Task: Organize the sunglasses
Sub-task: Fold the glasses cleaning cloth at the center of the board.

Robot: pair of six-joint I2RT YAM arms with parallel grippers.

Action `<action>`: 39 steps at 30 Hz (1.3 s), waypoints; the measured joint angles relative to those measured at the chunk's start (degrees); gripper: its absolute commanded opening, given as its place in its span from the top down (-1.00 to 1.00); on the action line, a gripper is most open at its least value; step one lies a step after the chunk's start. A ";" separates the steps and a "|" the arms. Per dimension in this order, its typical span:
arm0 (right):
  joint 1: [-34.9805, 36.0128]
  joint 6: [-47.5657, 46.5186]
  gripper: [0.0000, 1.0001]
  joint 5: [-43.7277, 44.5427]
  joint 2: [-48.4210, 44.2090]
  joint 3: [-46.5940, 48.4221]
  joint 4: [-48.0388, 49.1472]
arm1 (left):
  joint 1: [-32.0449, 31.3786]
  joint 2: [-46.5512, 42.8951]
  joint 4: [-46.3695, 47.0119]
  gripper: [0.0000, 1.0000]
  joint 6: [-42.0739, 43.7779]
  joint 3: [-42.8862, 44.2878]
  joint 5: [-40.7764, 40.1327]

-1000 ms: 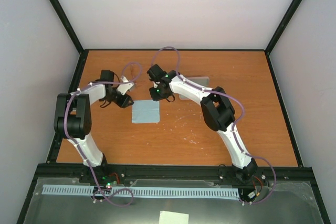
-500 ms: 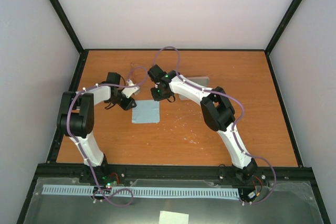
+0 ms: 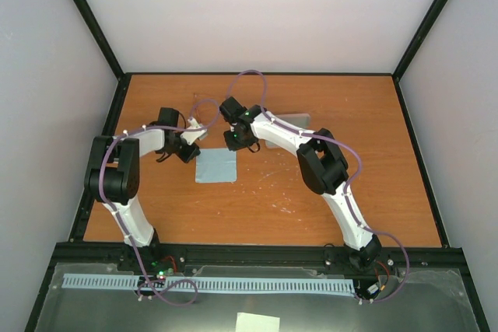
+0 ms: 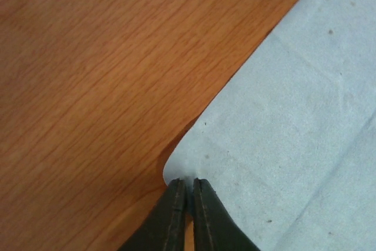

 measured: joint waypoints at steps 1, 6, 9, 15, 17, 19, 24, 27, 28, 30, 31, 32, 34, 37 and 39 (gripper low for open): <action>0.00 0.15 0.38 -0.04 0.00 0.00 0.00 | 0.02 0.00 0.24 0.98 0.02 -0.15 -0.07; 0.00 0.46 0.25 -0.46 0.00 -0.09 0.15 | 0.00 -0.04 1.27 0.99 0.31 -0.66 -0.04; 0.02 0.46 0.23 -0.70 0.00 -0.94 0.72 | 0.00 -0.13 1.81 0.99 0.33 -0.96 -0.11; 0.13 0.37 0.28 -1.68 0.07 -2.56 1.18 | -0.02 -0.24 2.03 0.99 0.31 -1.11 -0.15; 0.35 0.24 0.34 -1.92 0.09 -2.54 1.57 | -0.02 -0.24 2.03 0.99 0.31 -1.11 -0.17; 0.63 0.02 0.35 -2.03 0.31 -2.38 1.64 | -0.04 -0.24 2.03 0.99 0.31 -1.11 -0.22; 1.29 -0.09 0.36 -2.51 1.66 -1.84 1.49 | -0.07 -0.31 2.03 0.99 0.31 -1.11 -0.33; 1.55 -0.17 0.37 -2.43 2.38 -0.66 1.05 | -0.11 -0.35 2.03 0.99 0.28 -1.16 -0.35; 1.62 -0.22 0.37 -2.27 2.73 -0.22 0.94 | -0.11 -0.37 2.03 0.99 0.28 -1.16 -0.35; 1.68 -0.17 0.40 -1.84 2.95 0.17 0.74 | -0.11 -0.42 2.01 0.99 0.28 -1.16 -0.35; 1.73 -0.17 0.44 -1.57 3.02 0.33 0.59 | -0.11 -0.44 2.01 0.99 0.26 -1.16 -0.35; 1.73 -0.20 0.48 -1.36 3.15 0.52 0.42 | -0.11 -0.46 1.99 0.99 0.26 -1.16 -0.35; 1.73 -0.31 0.61 -1.09 3.50 1.11 0.09 | -0.11 -0.46 1.99 0.99 0.22 -1.16 -0.35; 1.73 -0.26 0.81 -0.79 4.22 2.23 -0.52 | -0.11 -0.46 1.97 0.99 -0.04 -1.16 -0.33; 1.73 -0.04 0.94 -0.59 4.48 2.69 -0.76 | -0.11 -0.46 1.99 0.99 -0.11 -1.16 -0.35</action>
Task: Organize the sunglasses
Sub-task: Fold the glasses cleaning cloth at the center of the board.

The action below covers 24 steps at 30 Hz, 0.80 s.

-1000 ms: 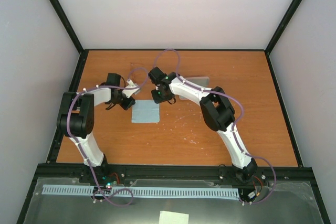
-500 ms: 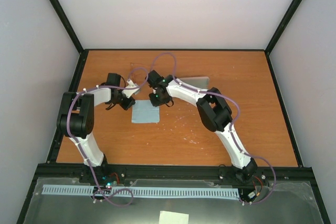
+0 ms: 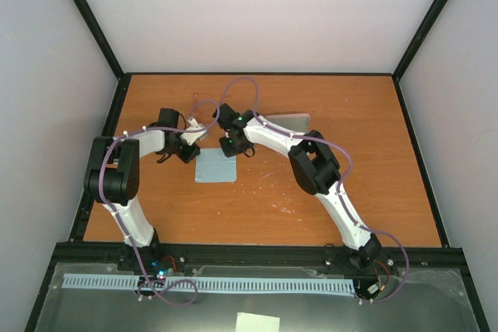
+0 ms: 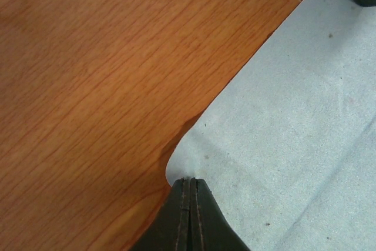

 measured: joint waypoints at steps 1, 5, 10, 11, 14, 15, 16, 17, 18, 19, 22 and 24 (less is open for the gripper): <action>0.00 0.11 0.94 0.02 0.09 0.07 -0.04 | -0.02 -0.02 -0.02 0.99 -0.02 0.00 0.02; 0.00 0.02 0.94 0.00 0.11 0.11 -0.13 | -0.07 -0.04 -0.02 0.99 -0.04 0.00 0.00; 0.04 0.04 0.95 0.42 -0.17 -0.55 0.76 | -0.11 -0.11 -0.13 0.99 -0.33 0.00 -0.02; 0.07 0.04 0.95 0.52 -0.59 -1.38 1.57 | -0.11 -0.13 -0.15 0.99 -0.46 0.00 -0.02; 0.11 0.04 0.94 0.74 -1.88 -3.74 3.17 | -0.11 -0.24 -0.83 0.99 -0.90 0.11 0.00; 0.11 0.04 0.95 0.76 -2.43 -4.72 3.78 | -0.11 -0.28 -1.18 0.99 -1.03 0.20 0.00; 0.11 0.04 0.95 0.76 -2.73 -5.31 4.13 | -0.11 -0.33 -1.55 0.99 -1.16 0.28 0.02; 0.11 0.04 0.94 0.74 -3.06 -5.88 4.48 | -0.11 -0.39 -1.86 0.99 -1.27 0.37 0.04; 0.11 0.04 0.94 0.68 -3.41 -6.56 5.03 | -0.11 -0.44 -2.21 0.99 -1.38 0.46 0.07; 0.11 0.04 0.94 0.61 -3.65 -6.97 5.31 | -0.11 -0.50 -2.40 0.99 -1.51 0.52 0.09; 0.11 0.04 0.94 0.42 -4.76 -9.07 6.86 | -0.11 -0.76 -2.93 0.99 -1.75 0.55 0.24; 0.11 0.04 0.94 0.26 -5.86 -10.69 7.76 | -0.11 -1.16 -3.17 0.99 -1.99 0.55 0.46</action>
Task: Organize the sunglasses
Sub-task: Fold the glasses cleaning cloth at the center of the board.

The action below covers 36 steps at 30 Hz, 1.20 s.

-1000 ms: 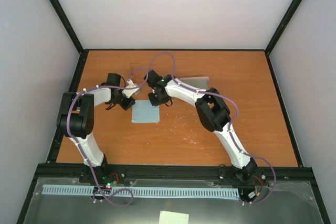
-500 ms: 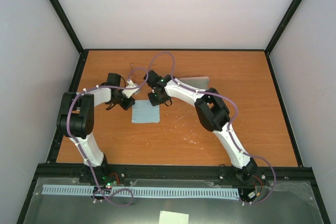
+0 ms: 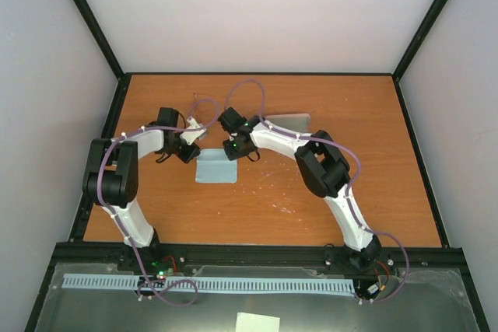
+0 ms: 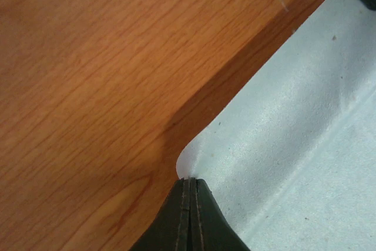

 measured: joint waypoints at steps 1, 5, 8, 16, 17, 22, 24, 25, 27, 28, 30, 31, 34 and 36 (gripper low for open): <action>0.00 -0.02 0.95 -0.15 -0.70 -0.94 0.63 | -0.02 -0.28 -0.04 0.99 -0.11 0.00 0.13; 0.00 -0.02 0.95 -1.05 -3.15 -3.21 2.78 | -0.02 -1.57 -0.07 0.99 -0.81 0.02 0.79; 0.00 -0.02 0.95 -1.49 -4.72 -4.48 4.70 | -0.02 -2.25 -0.04 0.99 -1.22 0.02 1.05; 0.00 0.02 0.95 -3.87 -6.56 -7.48 7.58 | -0.02 -4.81 0.00 0.99 -1.46 -1.27 1.77; 0.00 0.02 0.95 -4.07 -6.62 -7.89 7.78 | -0.02 -5.29 -0.02 0.99 -1.49 -1.66 1.90; 0.02 0.39 0.95 -5.05 -7.56 -10.69 8.22 | -0.04 -7.91 -0.02 0.99 -1.73 -3.93 2.45; 0.11 0.46 0.94 -5.35 -8.07 -11.54 8.33 | -0.07 -8.76 0.00 0.99 -1.84 -4.90 2.62; 0.17 0.48 0.94 -5.51 -8.35 -11.89 8.33 | -0.09 -9.20 -0.02 0.99 -1.92 -5.44 2.69; 0.39 0.55 0.94 -5.73 -8.70 -12.24 8.61 | -0.13 -9.86 -0.04 0.99 -1.99 -6.32 2.93; 0.52 0.61 0.95 -5.95 -8.87 -12.39 8.70 | -0.15 -10.14 -0.07 0.99 -2.03 -6.67 3.04; 0.87 0.63 0.94 -6.45 -9.09 -12.72 9.01 | -0.20 -10.58 -0.07 0.99 -2.16 -7.26 3.23; 1.05 0.66 0.94 -6.67 -9.09 -12.81 9.09 | -0.22 -10.86 -0.04 0.98 -2.19 -7.58 3.34; 1.68 0.63 0.94 -7.45 -9.11 -13.38 9.18 | -0.39 -11.87 -0.04 0.98 -2.38 -8.92 3.52; 2.08 0.63 0.95 -7.89 -9.11 -13.77 9.09 | -0.48 -12.48 -0.07 0.98 -2.54 -9.86 3.67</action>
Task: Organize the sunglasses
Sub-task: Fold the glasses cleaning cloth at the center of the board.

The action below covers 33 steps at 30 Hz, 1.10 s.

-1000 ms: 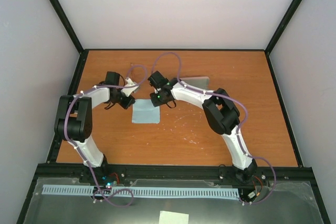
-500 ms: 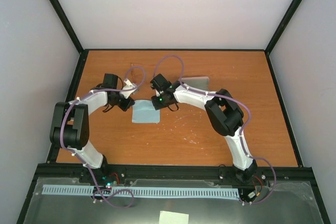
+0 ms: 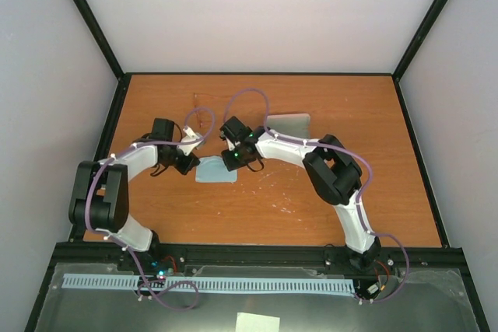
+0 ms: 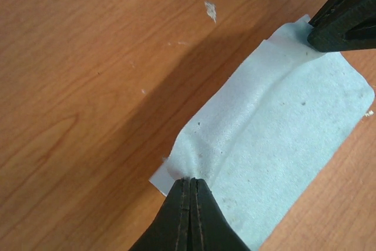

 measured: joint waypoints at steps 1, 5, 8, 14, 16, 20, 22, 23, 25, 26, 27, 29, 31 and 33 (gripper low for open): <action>0.17 0.00 0.95 -0.17 0.00 -0.20 -0.02 | -0.04 -0.31 0.02 0.97 -0.04 -0.50 0.00; 0.76 0.00 0.94 -0.81 -0.02 -1.53 0.02 | -0.04 -1.60 0.02 0.93 -0.09 -2.21 0.00; 0.92 0.02 0.94 -0.92 -0.24 -2.75 -0.02 | -0.07 -2.36 0.02 0.88 -0.13 -3.21 0.00; 0.92 0.24 0.92 -1.11 -1.33 -4.37 -0.02 | -0.22 -3.48 0.02 0.81 -0.24 -4.72 0.02; 0.94 0.31 0.88 -1.27 -1.62 -4.59 0.00 | -0.26 -3.69 0.02 0.80 -0.24 -4.94 0.00; 1.03 0.68 0.82 -2.08 -2.58 -5.55 0.28 | -0.26 -4.50 0.00 0.78 -0.22 -5.40 0.00; 1.18 0.81 0.81 -2.51 -3.19 -6.14 0.52 | -0.26 -5.01 0.00 0.77 -0.22 -5.64 0.00; 1.25 0.85 0.81 -2.67 -3.41 -6.27 0.50 | -0.26 -5.33 -0.02 0.77 -0.22 -5.81 0.00; 1.38 0.85 0.82 -3.15 -3.98 -6.62 0.68 | -0.26 -6.01 -0.07 0.77 -0.20 -6.21 0.00; 1.42 0.87 0.82 -3.48 -4.26 -6.86 0.94 | -0.26 -6.36 -0.04 0.77 -0.20 -6.49 0.00; 1.51 0.90 0.82 -3.72 -4.59 -7.19 1.05 | -0.26 -6.64 -0.04 0.77 -0.20 -6.78 0.00; 1.66 1.09 0.80 -3.82 -5.16 -7.91 1.20 | -0.26 -7.23 -0.04 0.76 -0.22 -7.50 -0.04; 1.84 1.42 0.67 -3.69 -6.12 -9.25 1.33 | -0.26 -7.78 -0.04 0.70 -0.26 -8.15 -0.31; 1.99 1.97 0.37 -3.19 -7.63 -10.75 1.20 | -0.26 -8.02 0.00 0.64 -0.46 -8.28 -0.57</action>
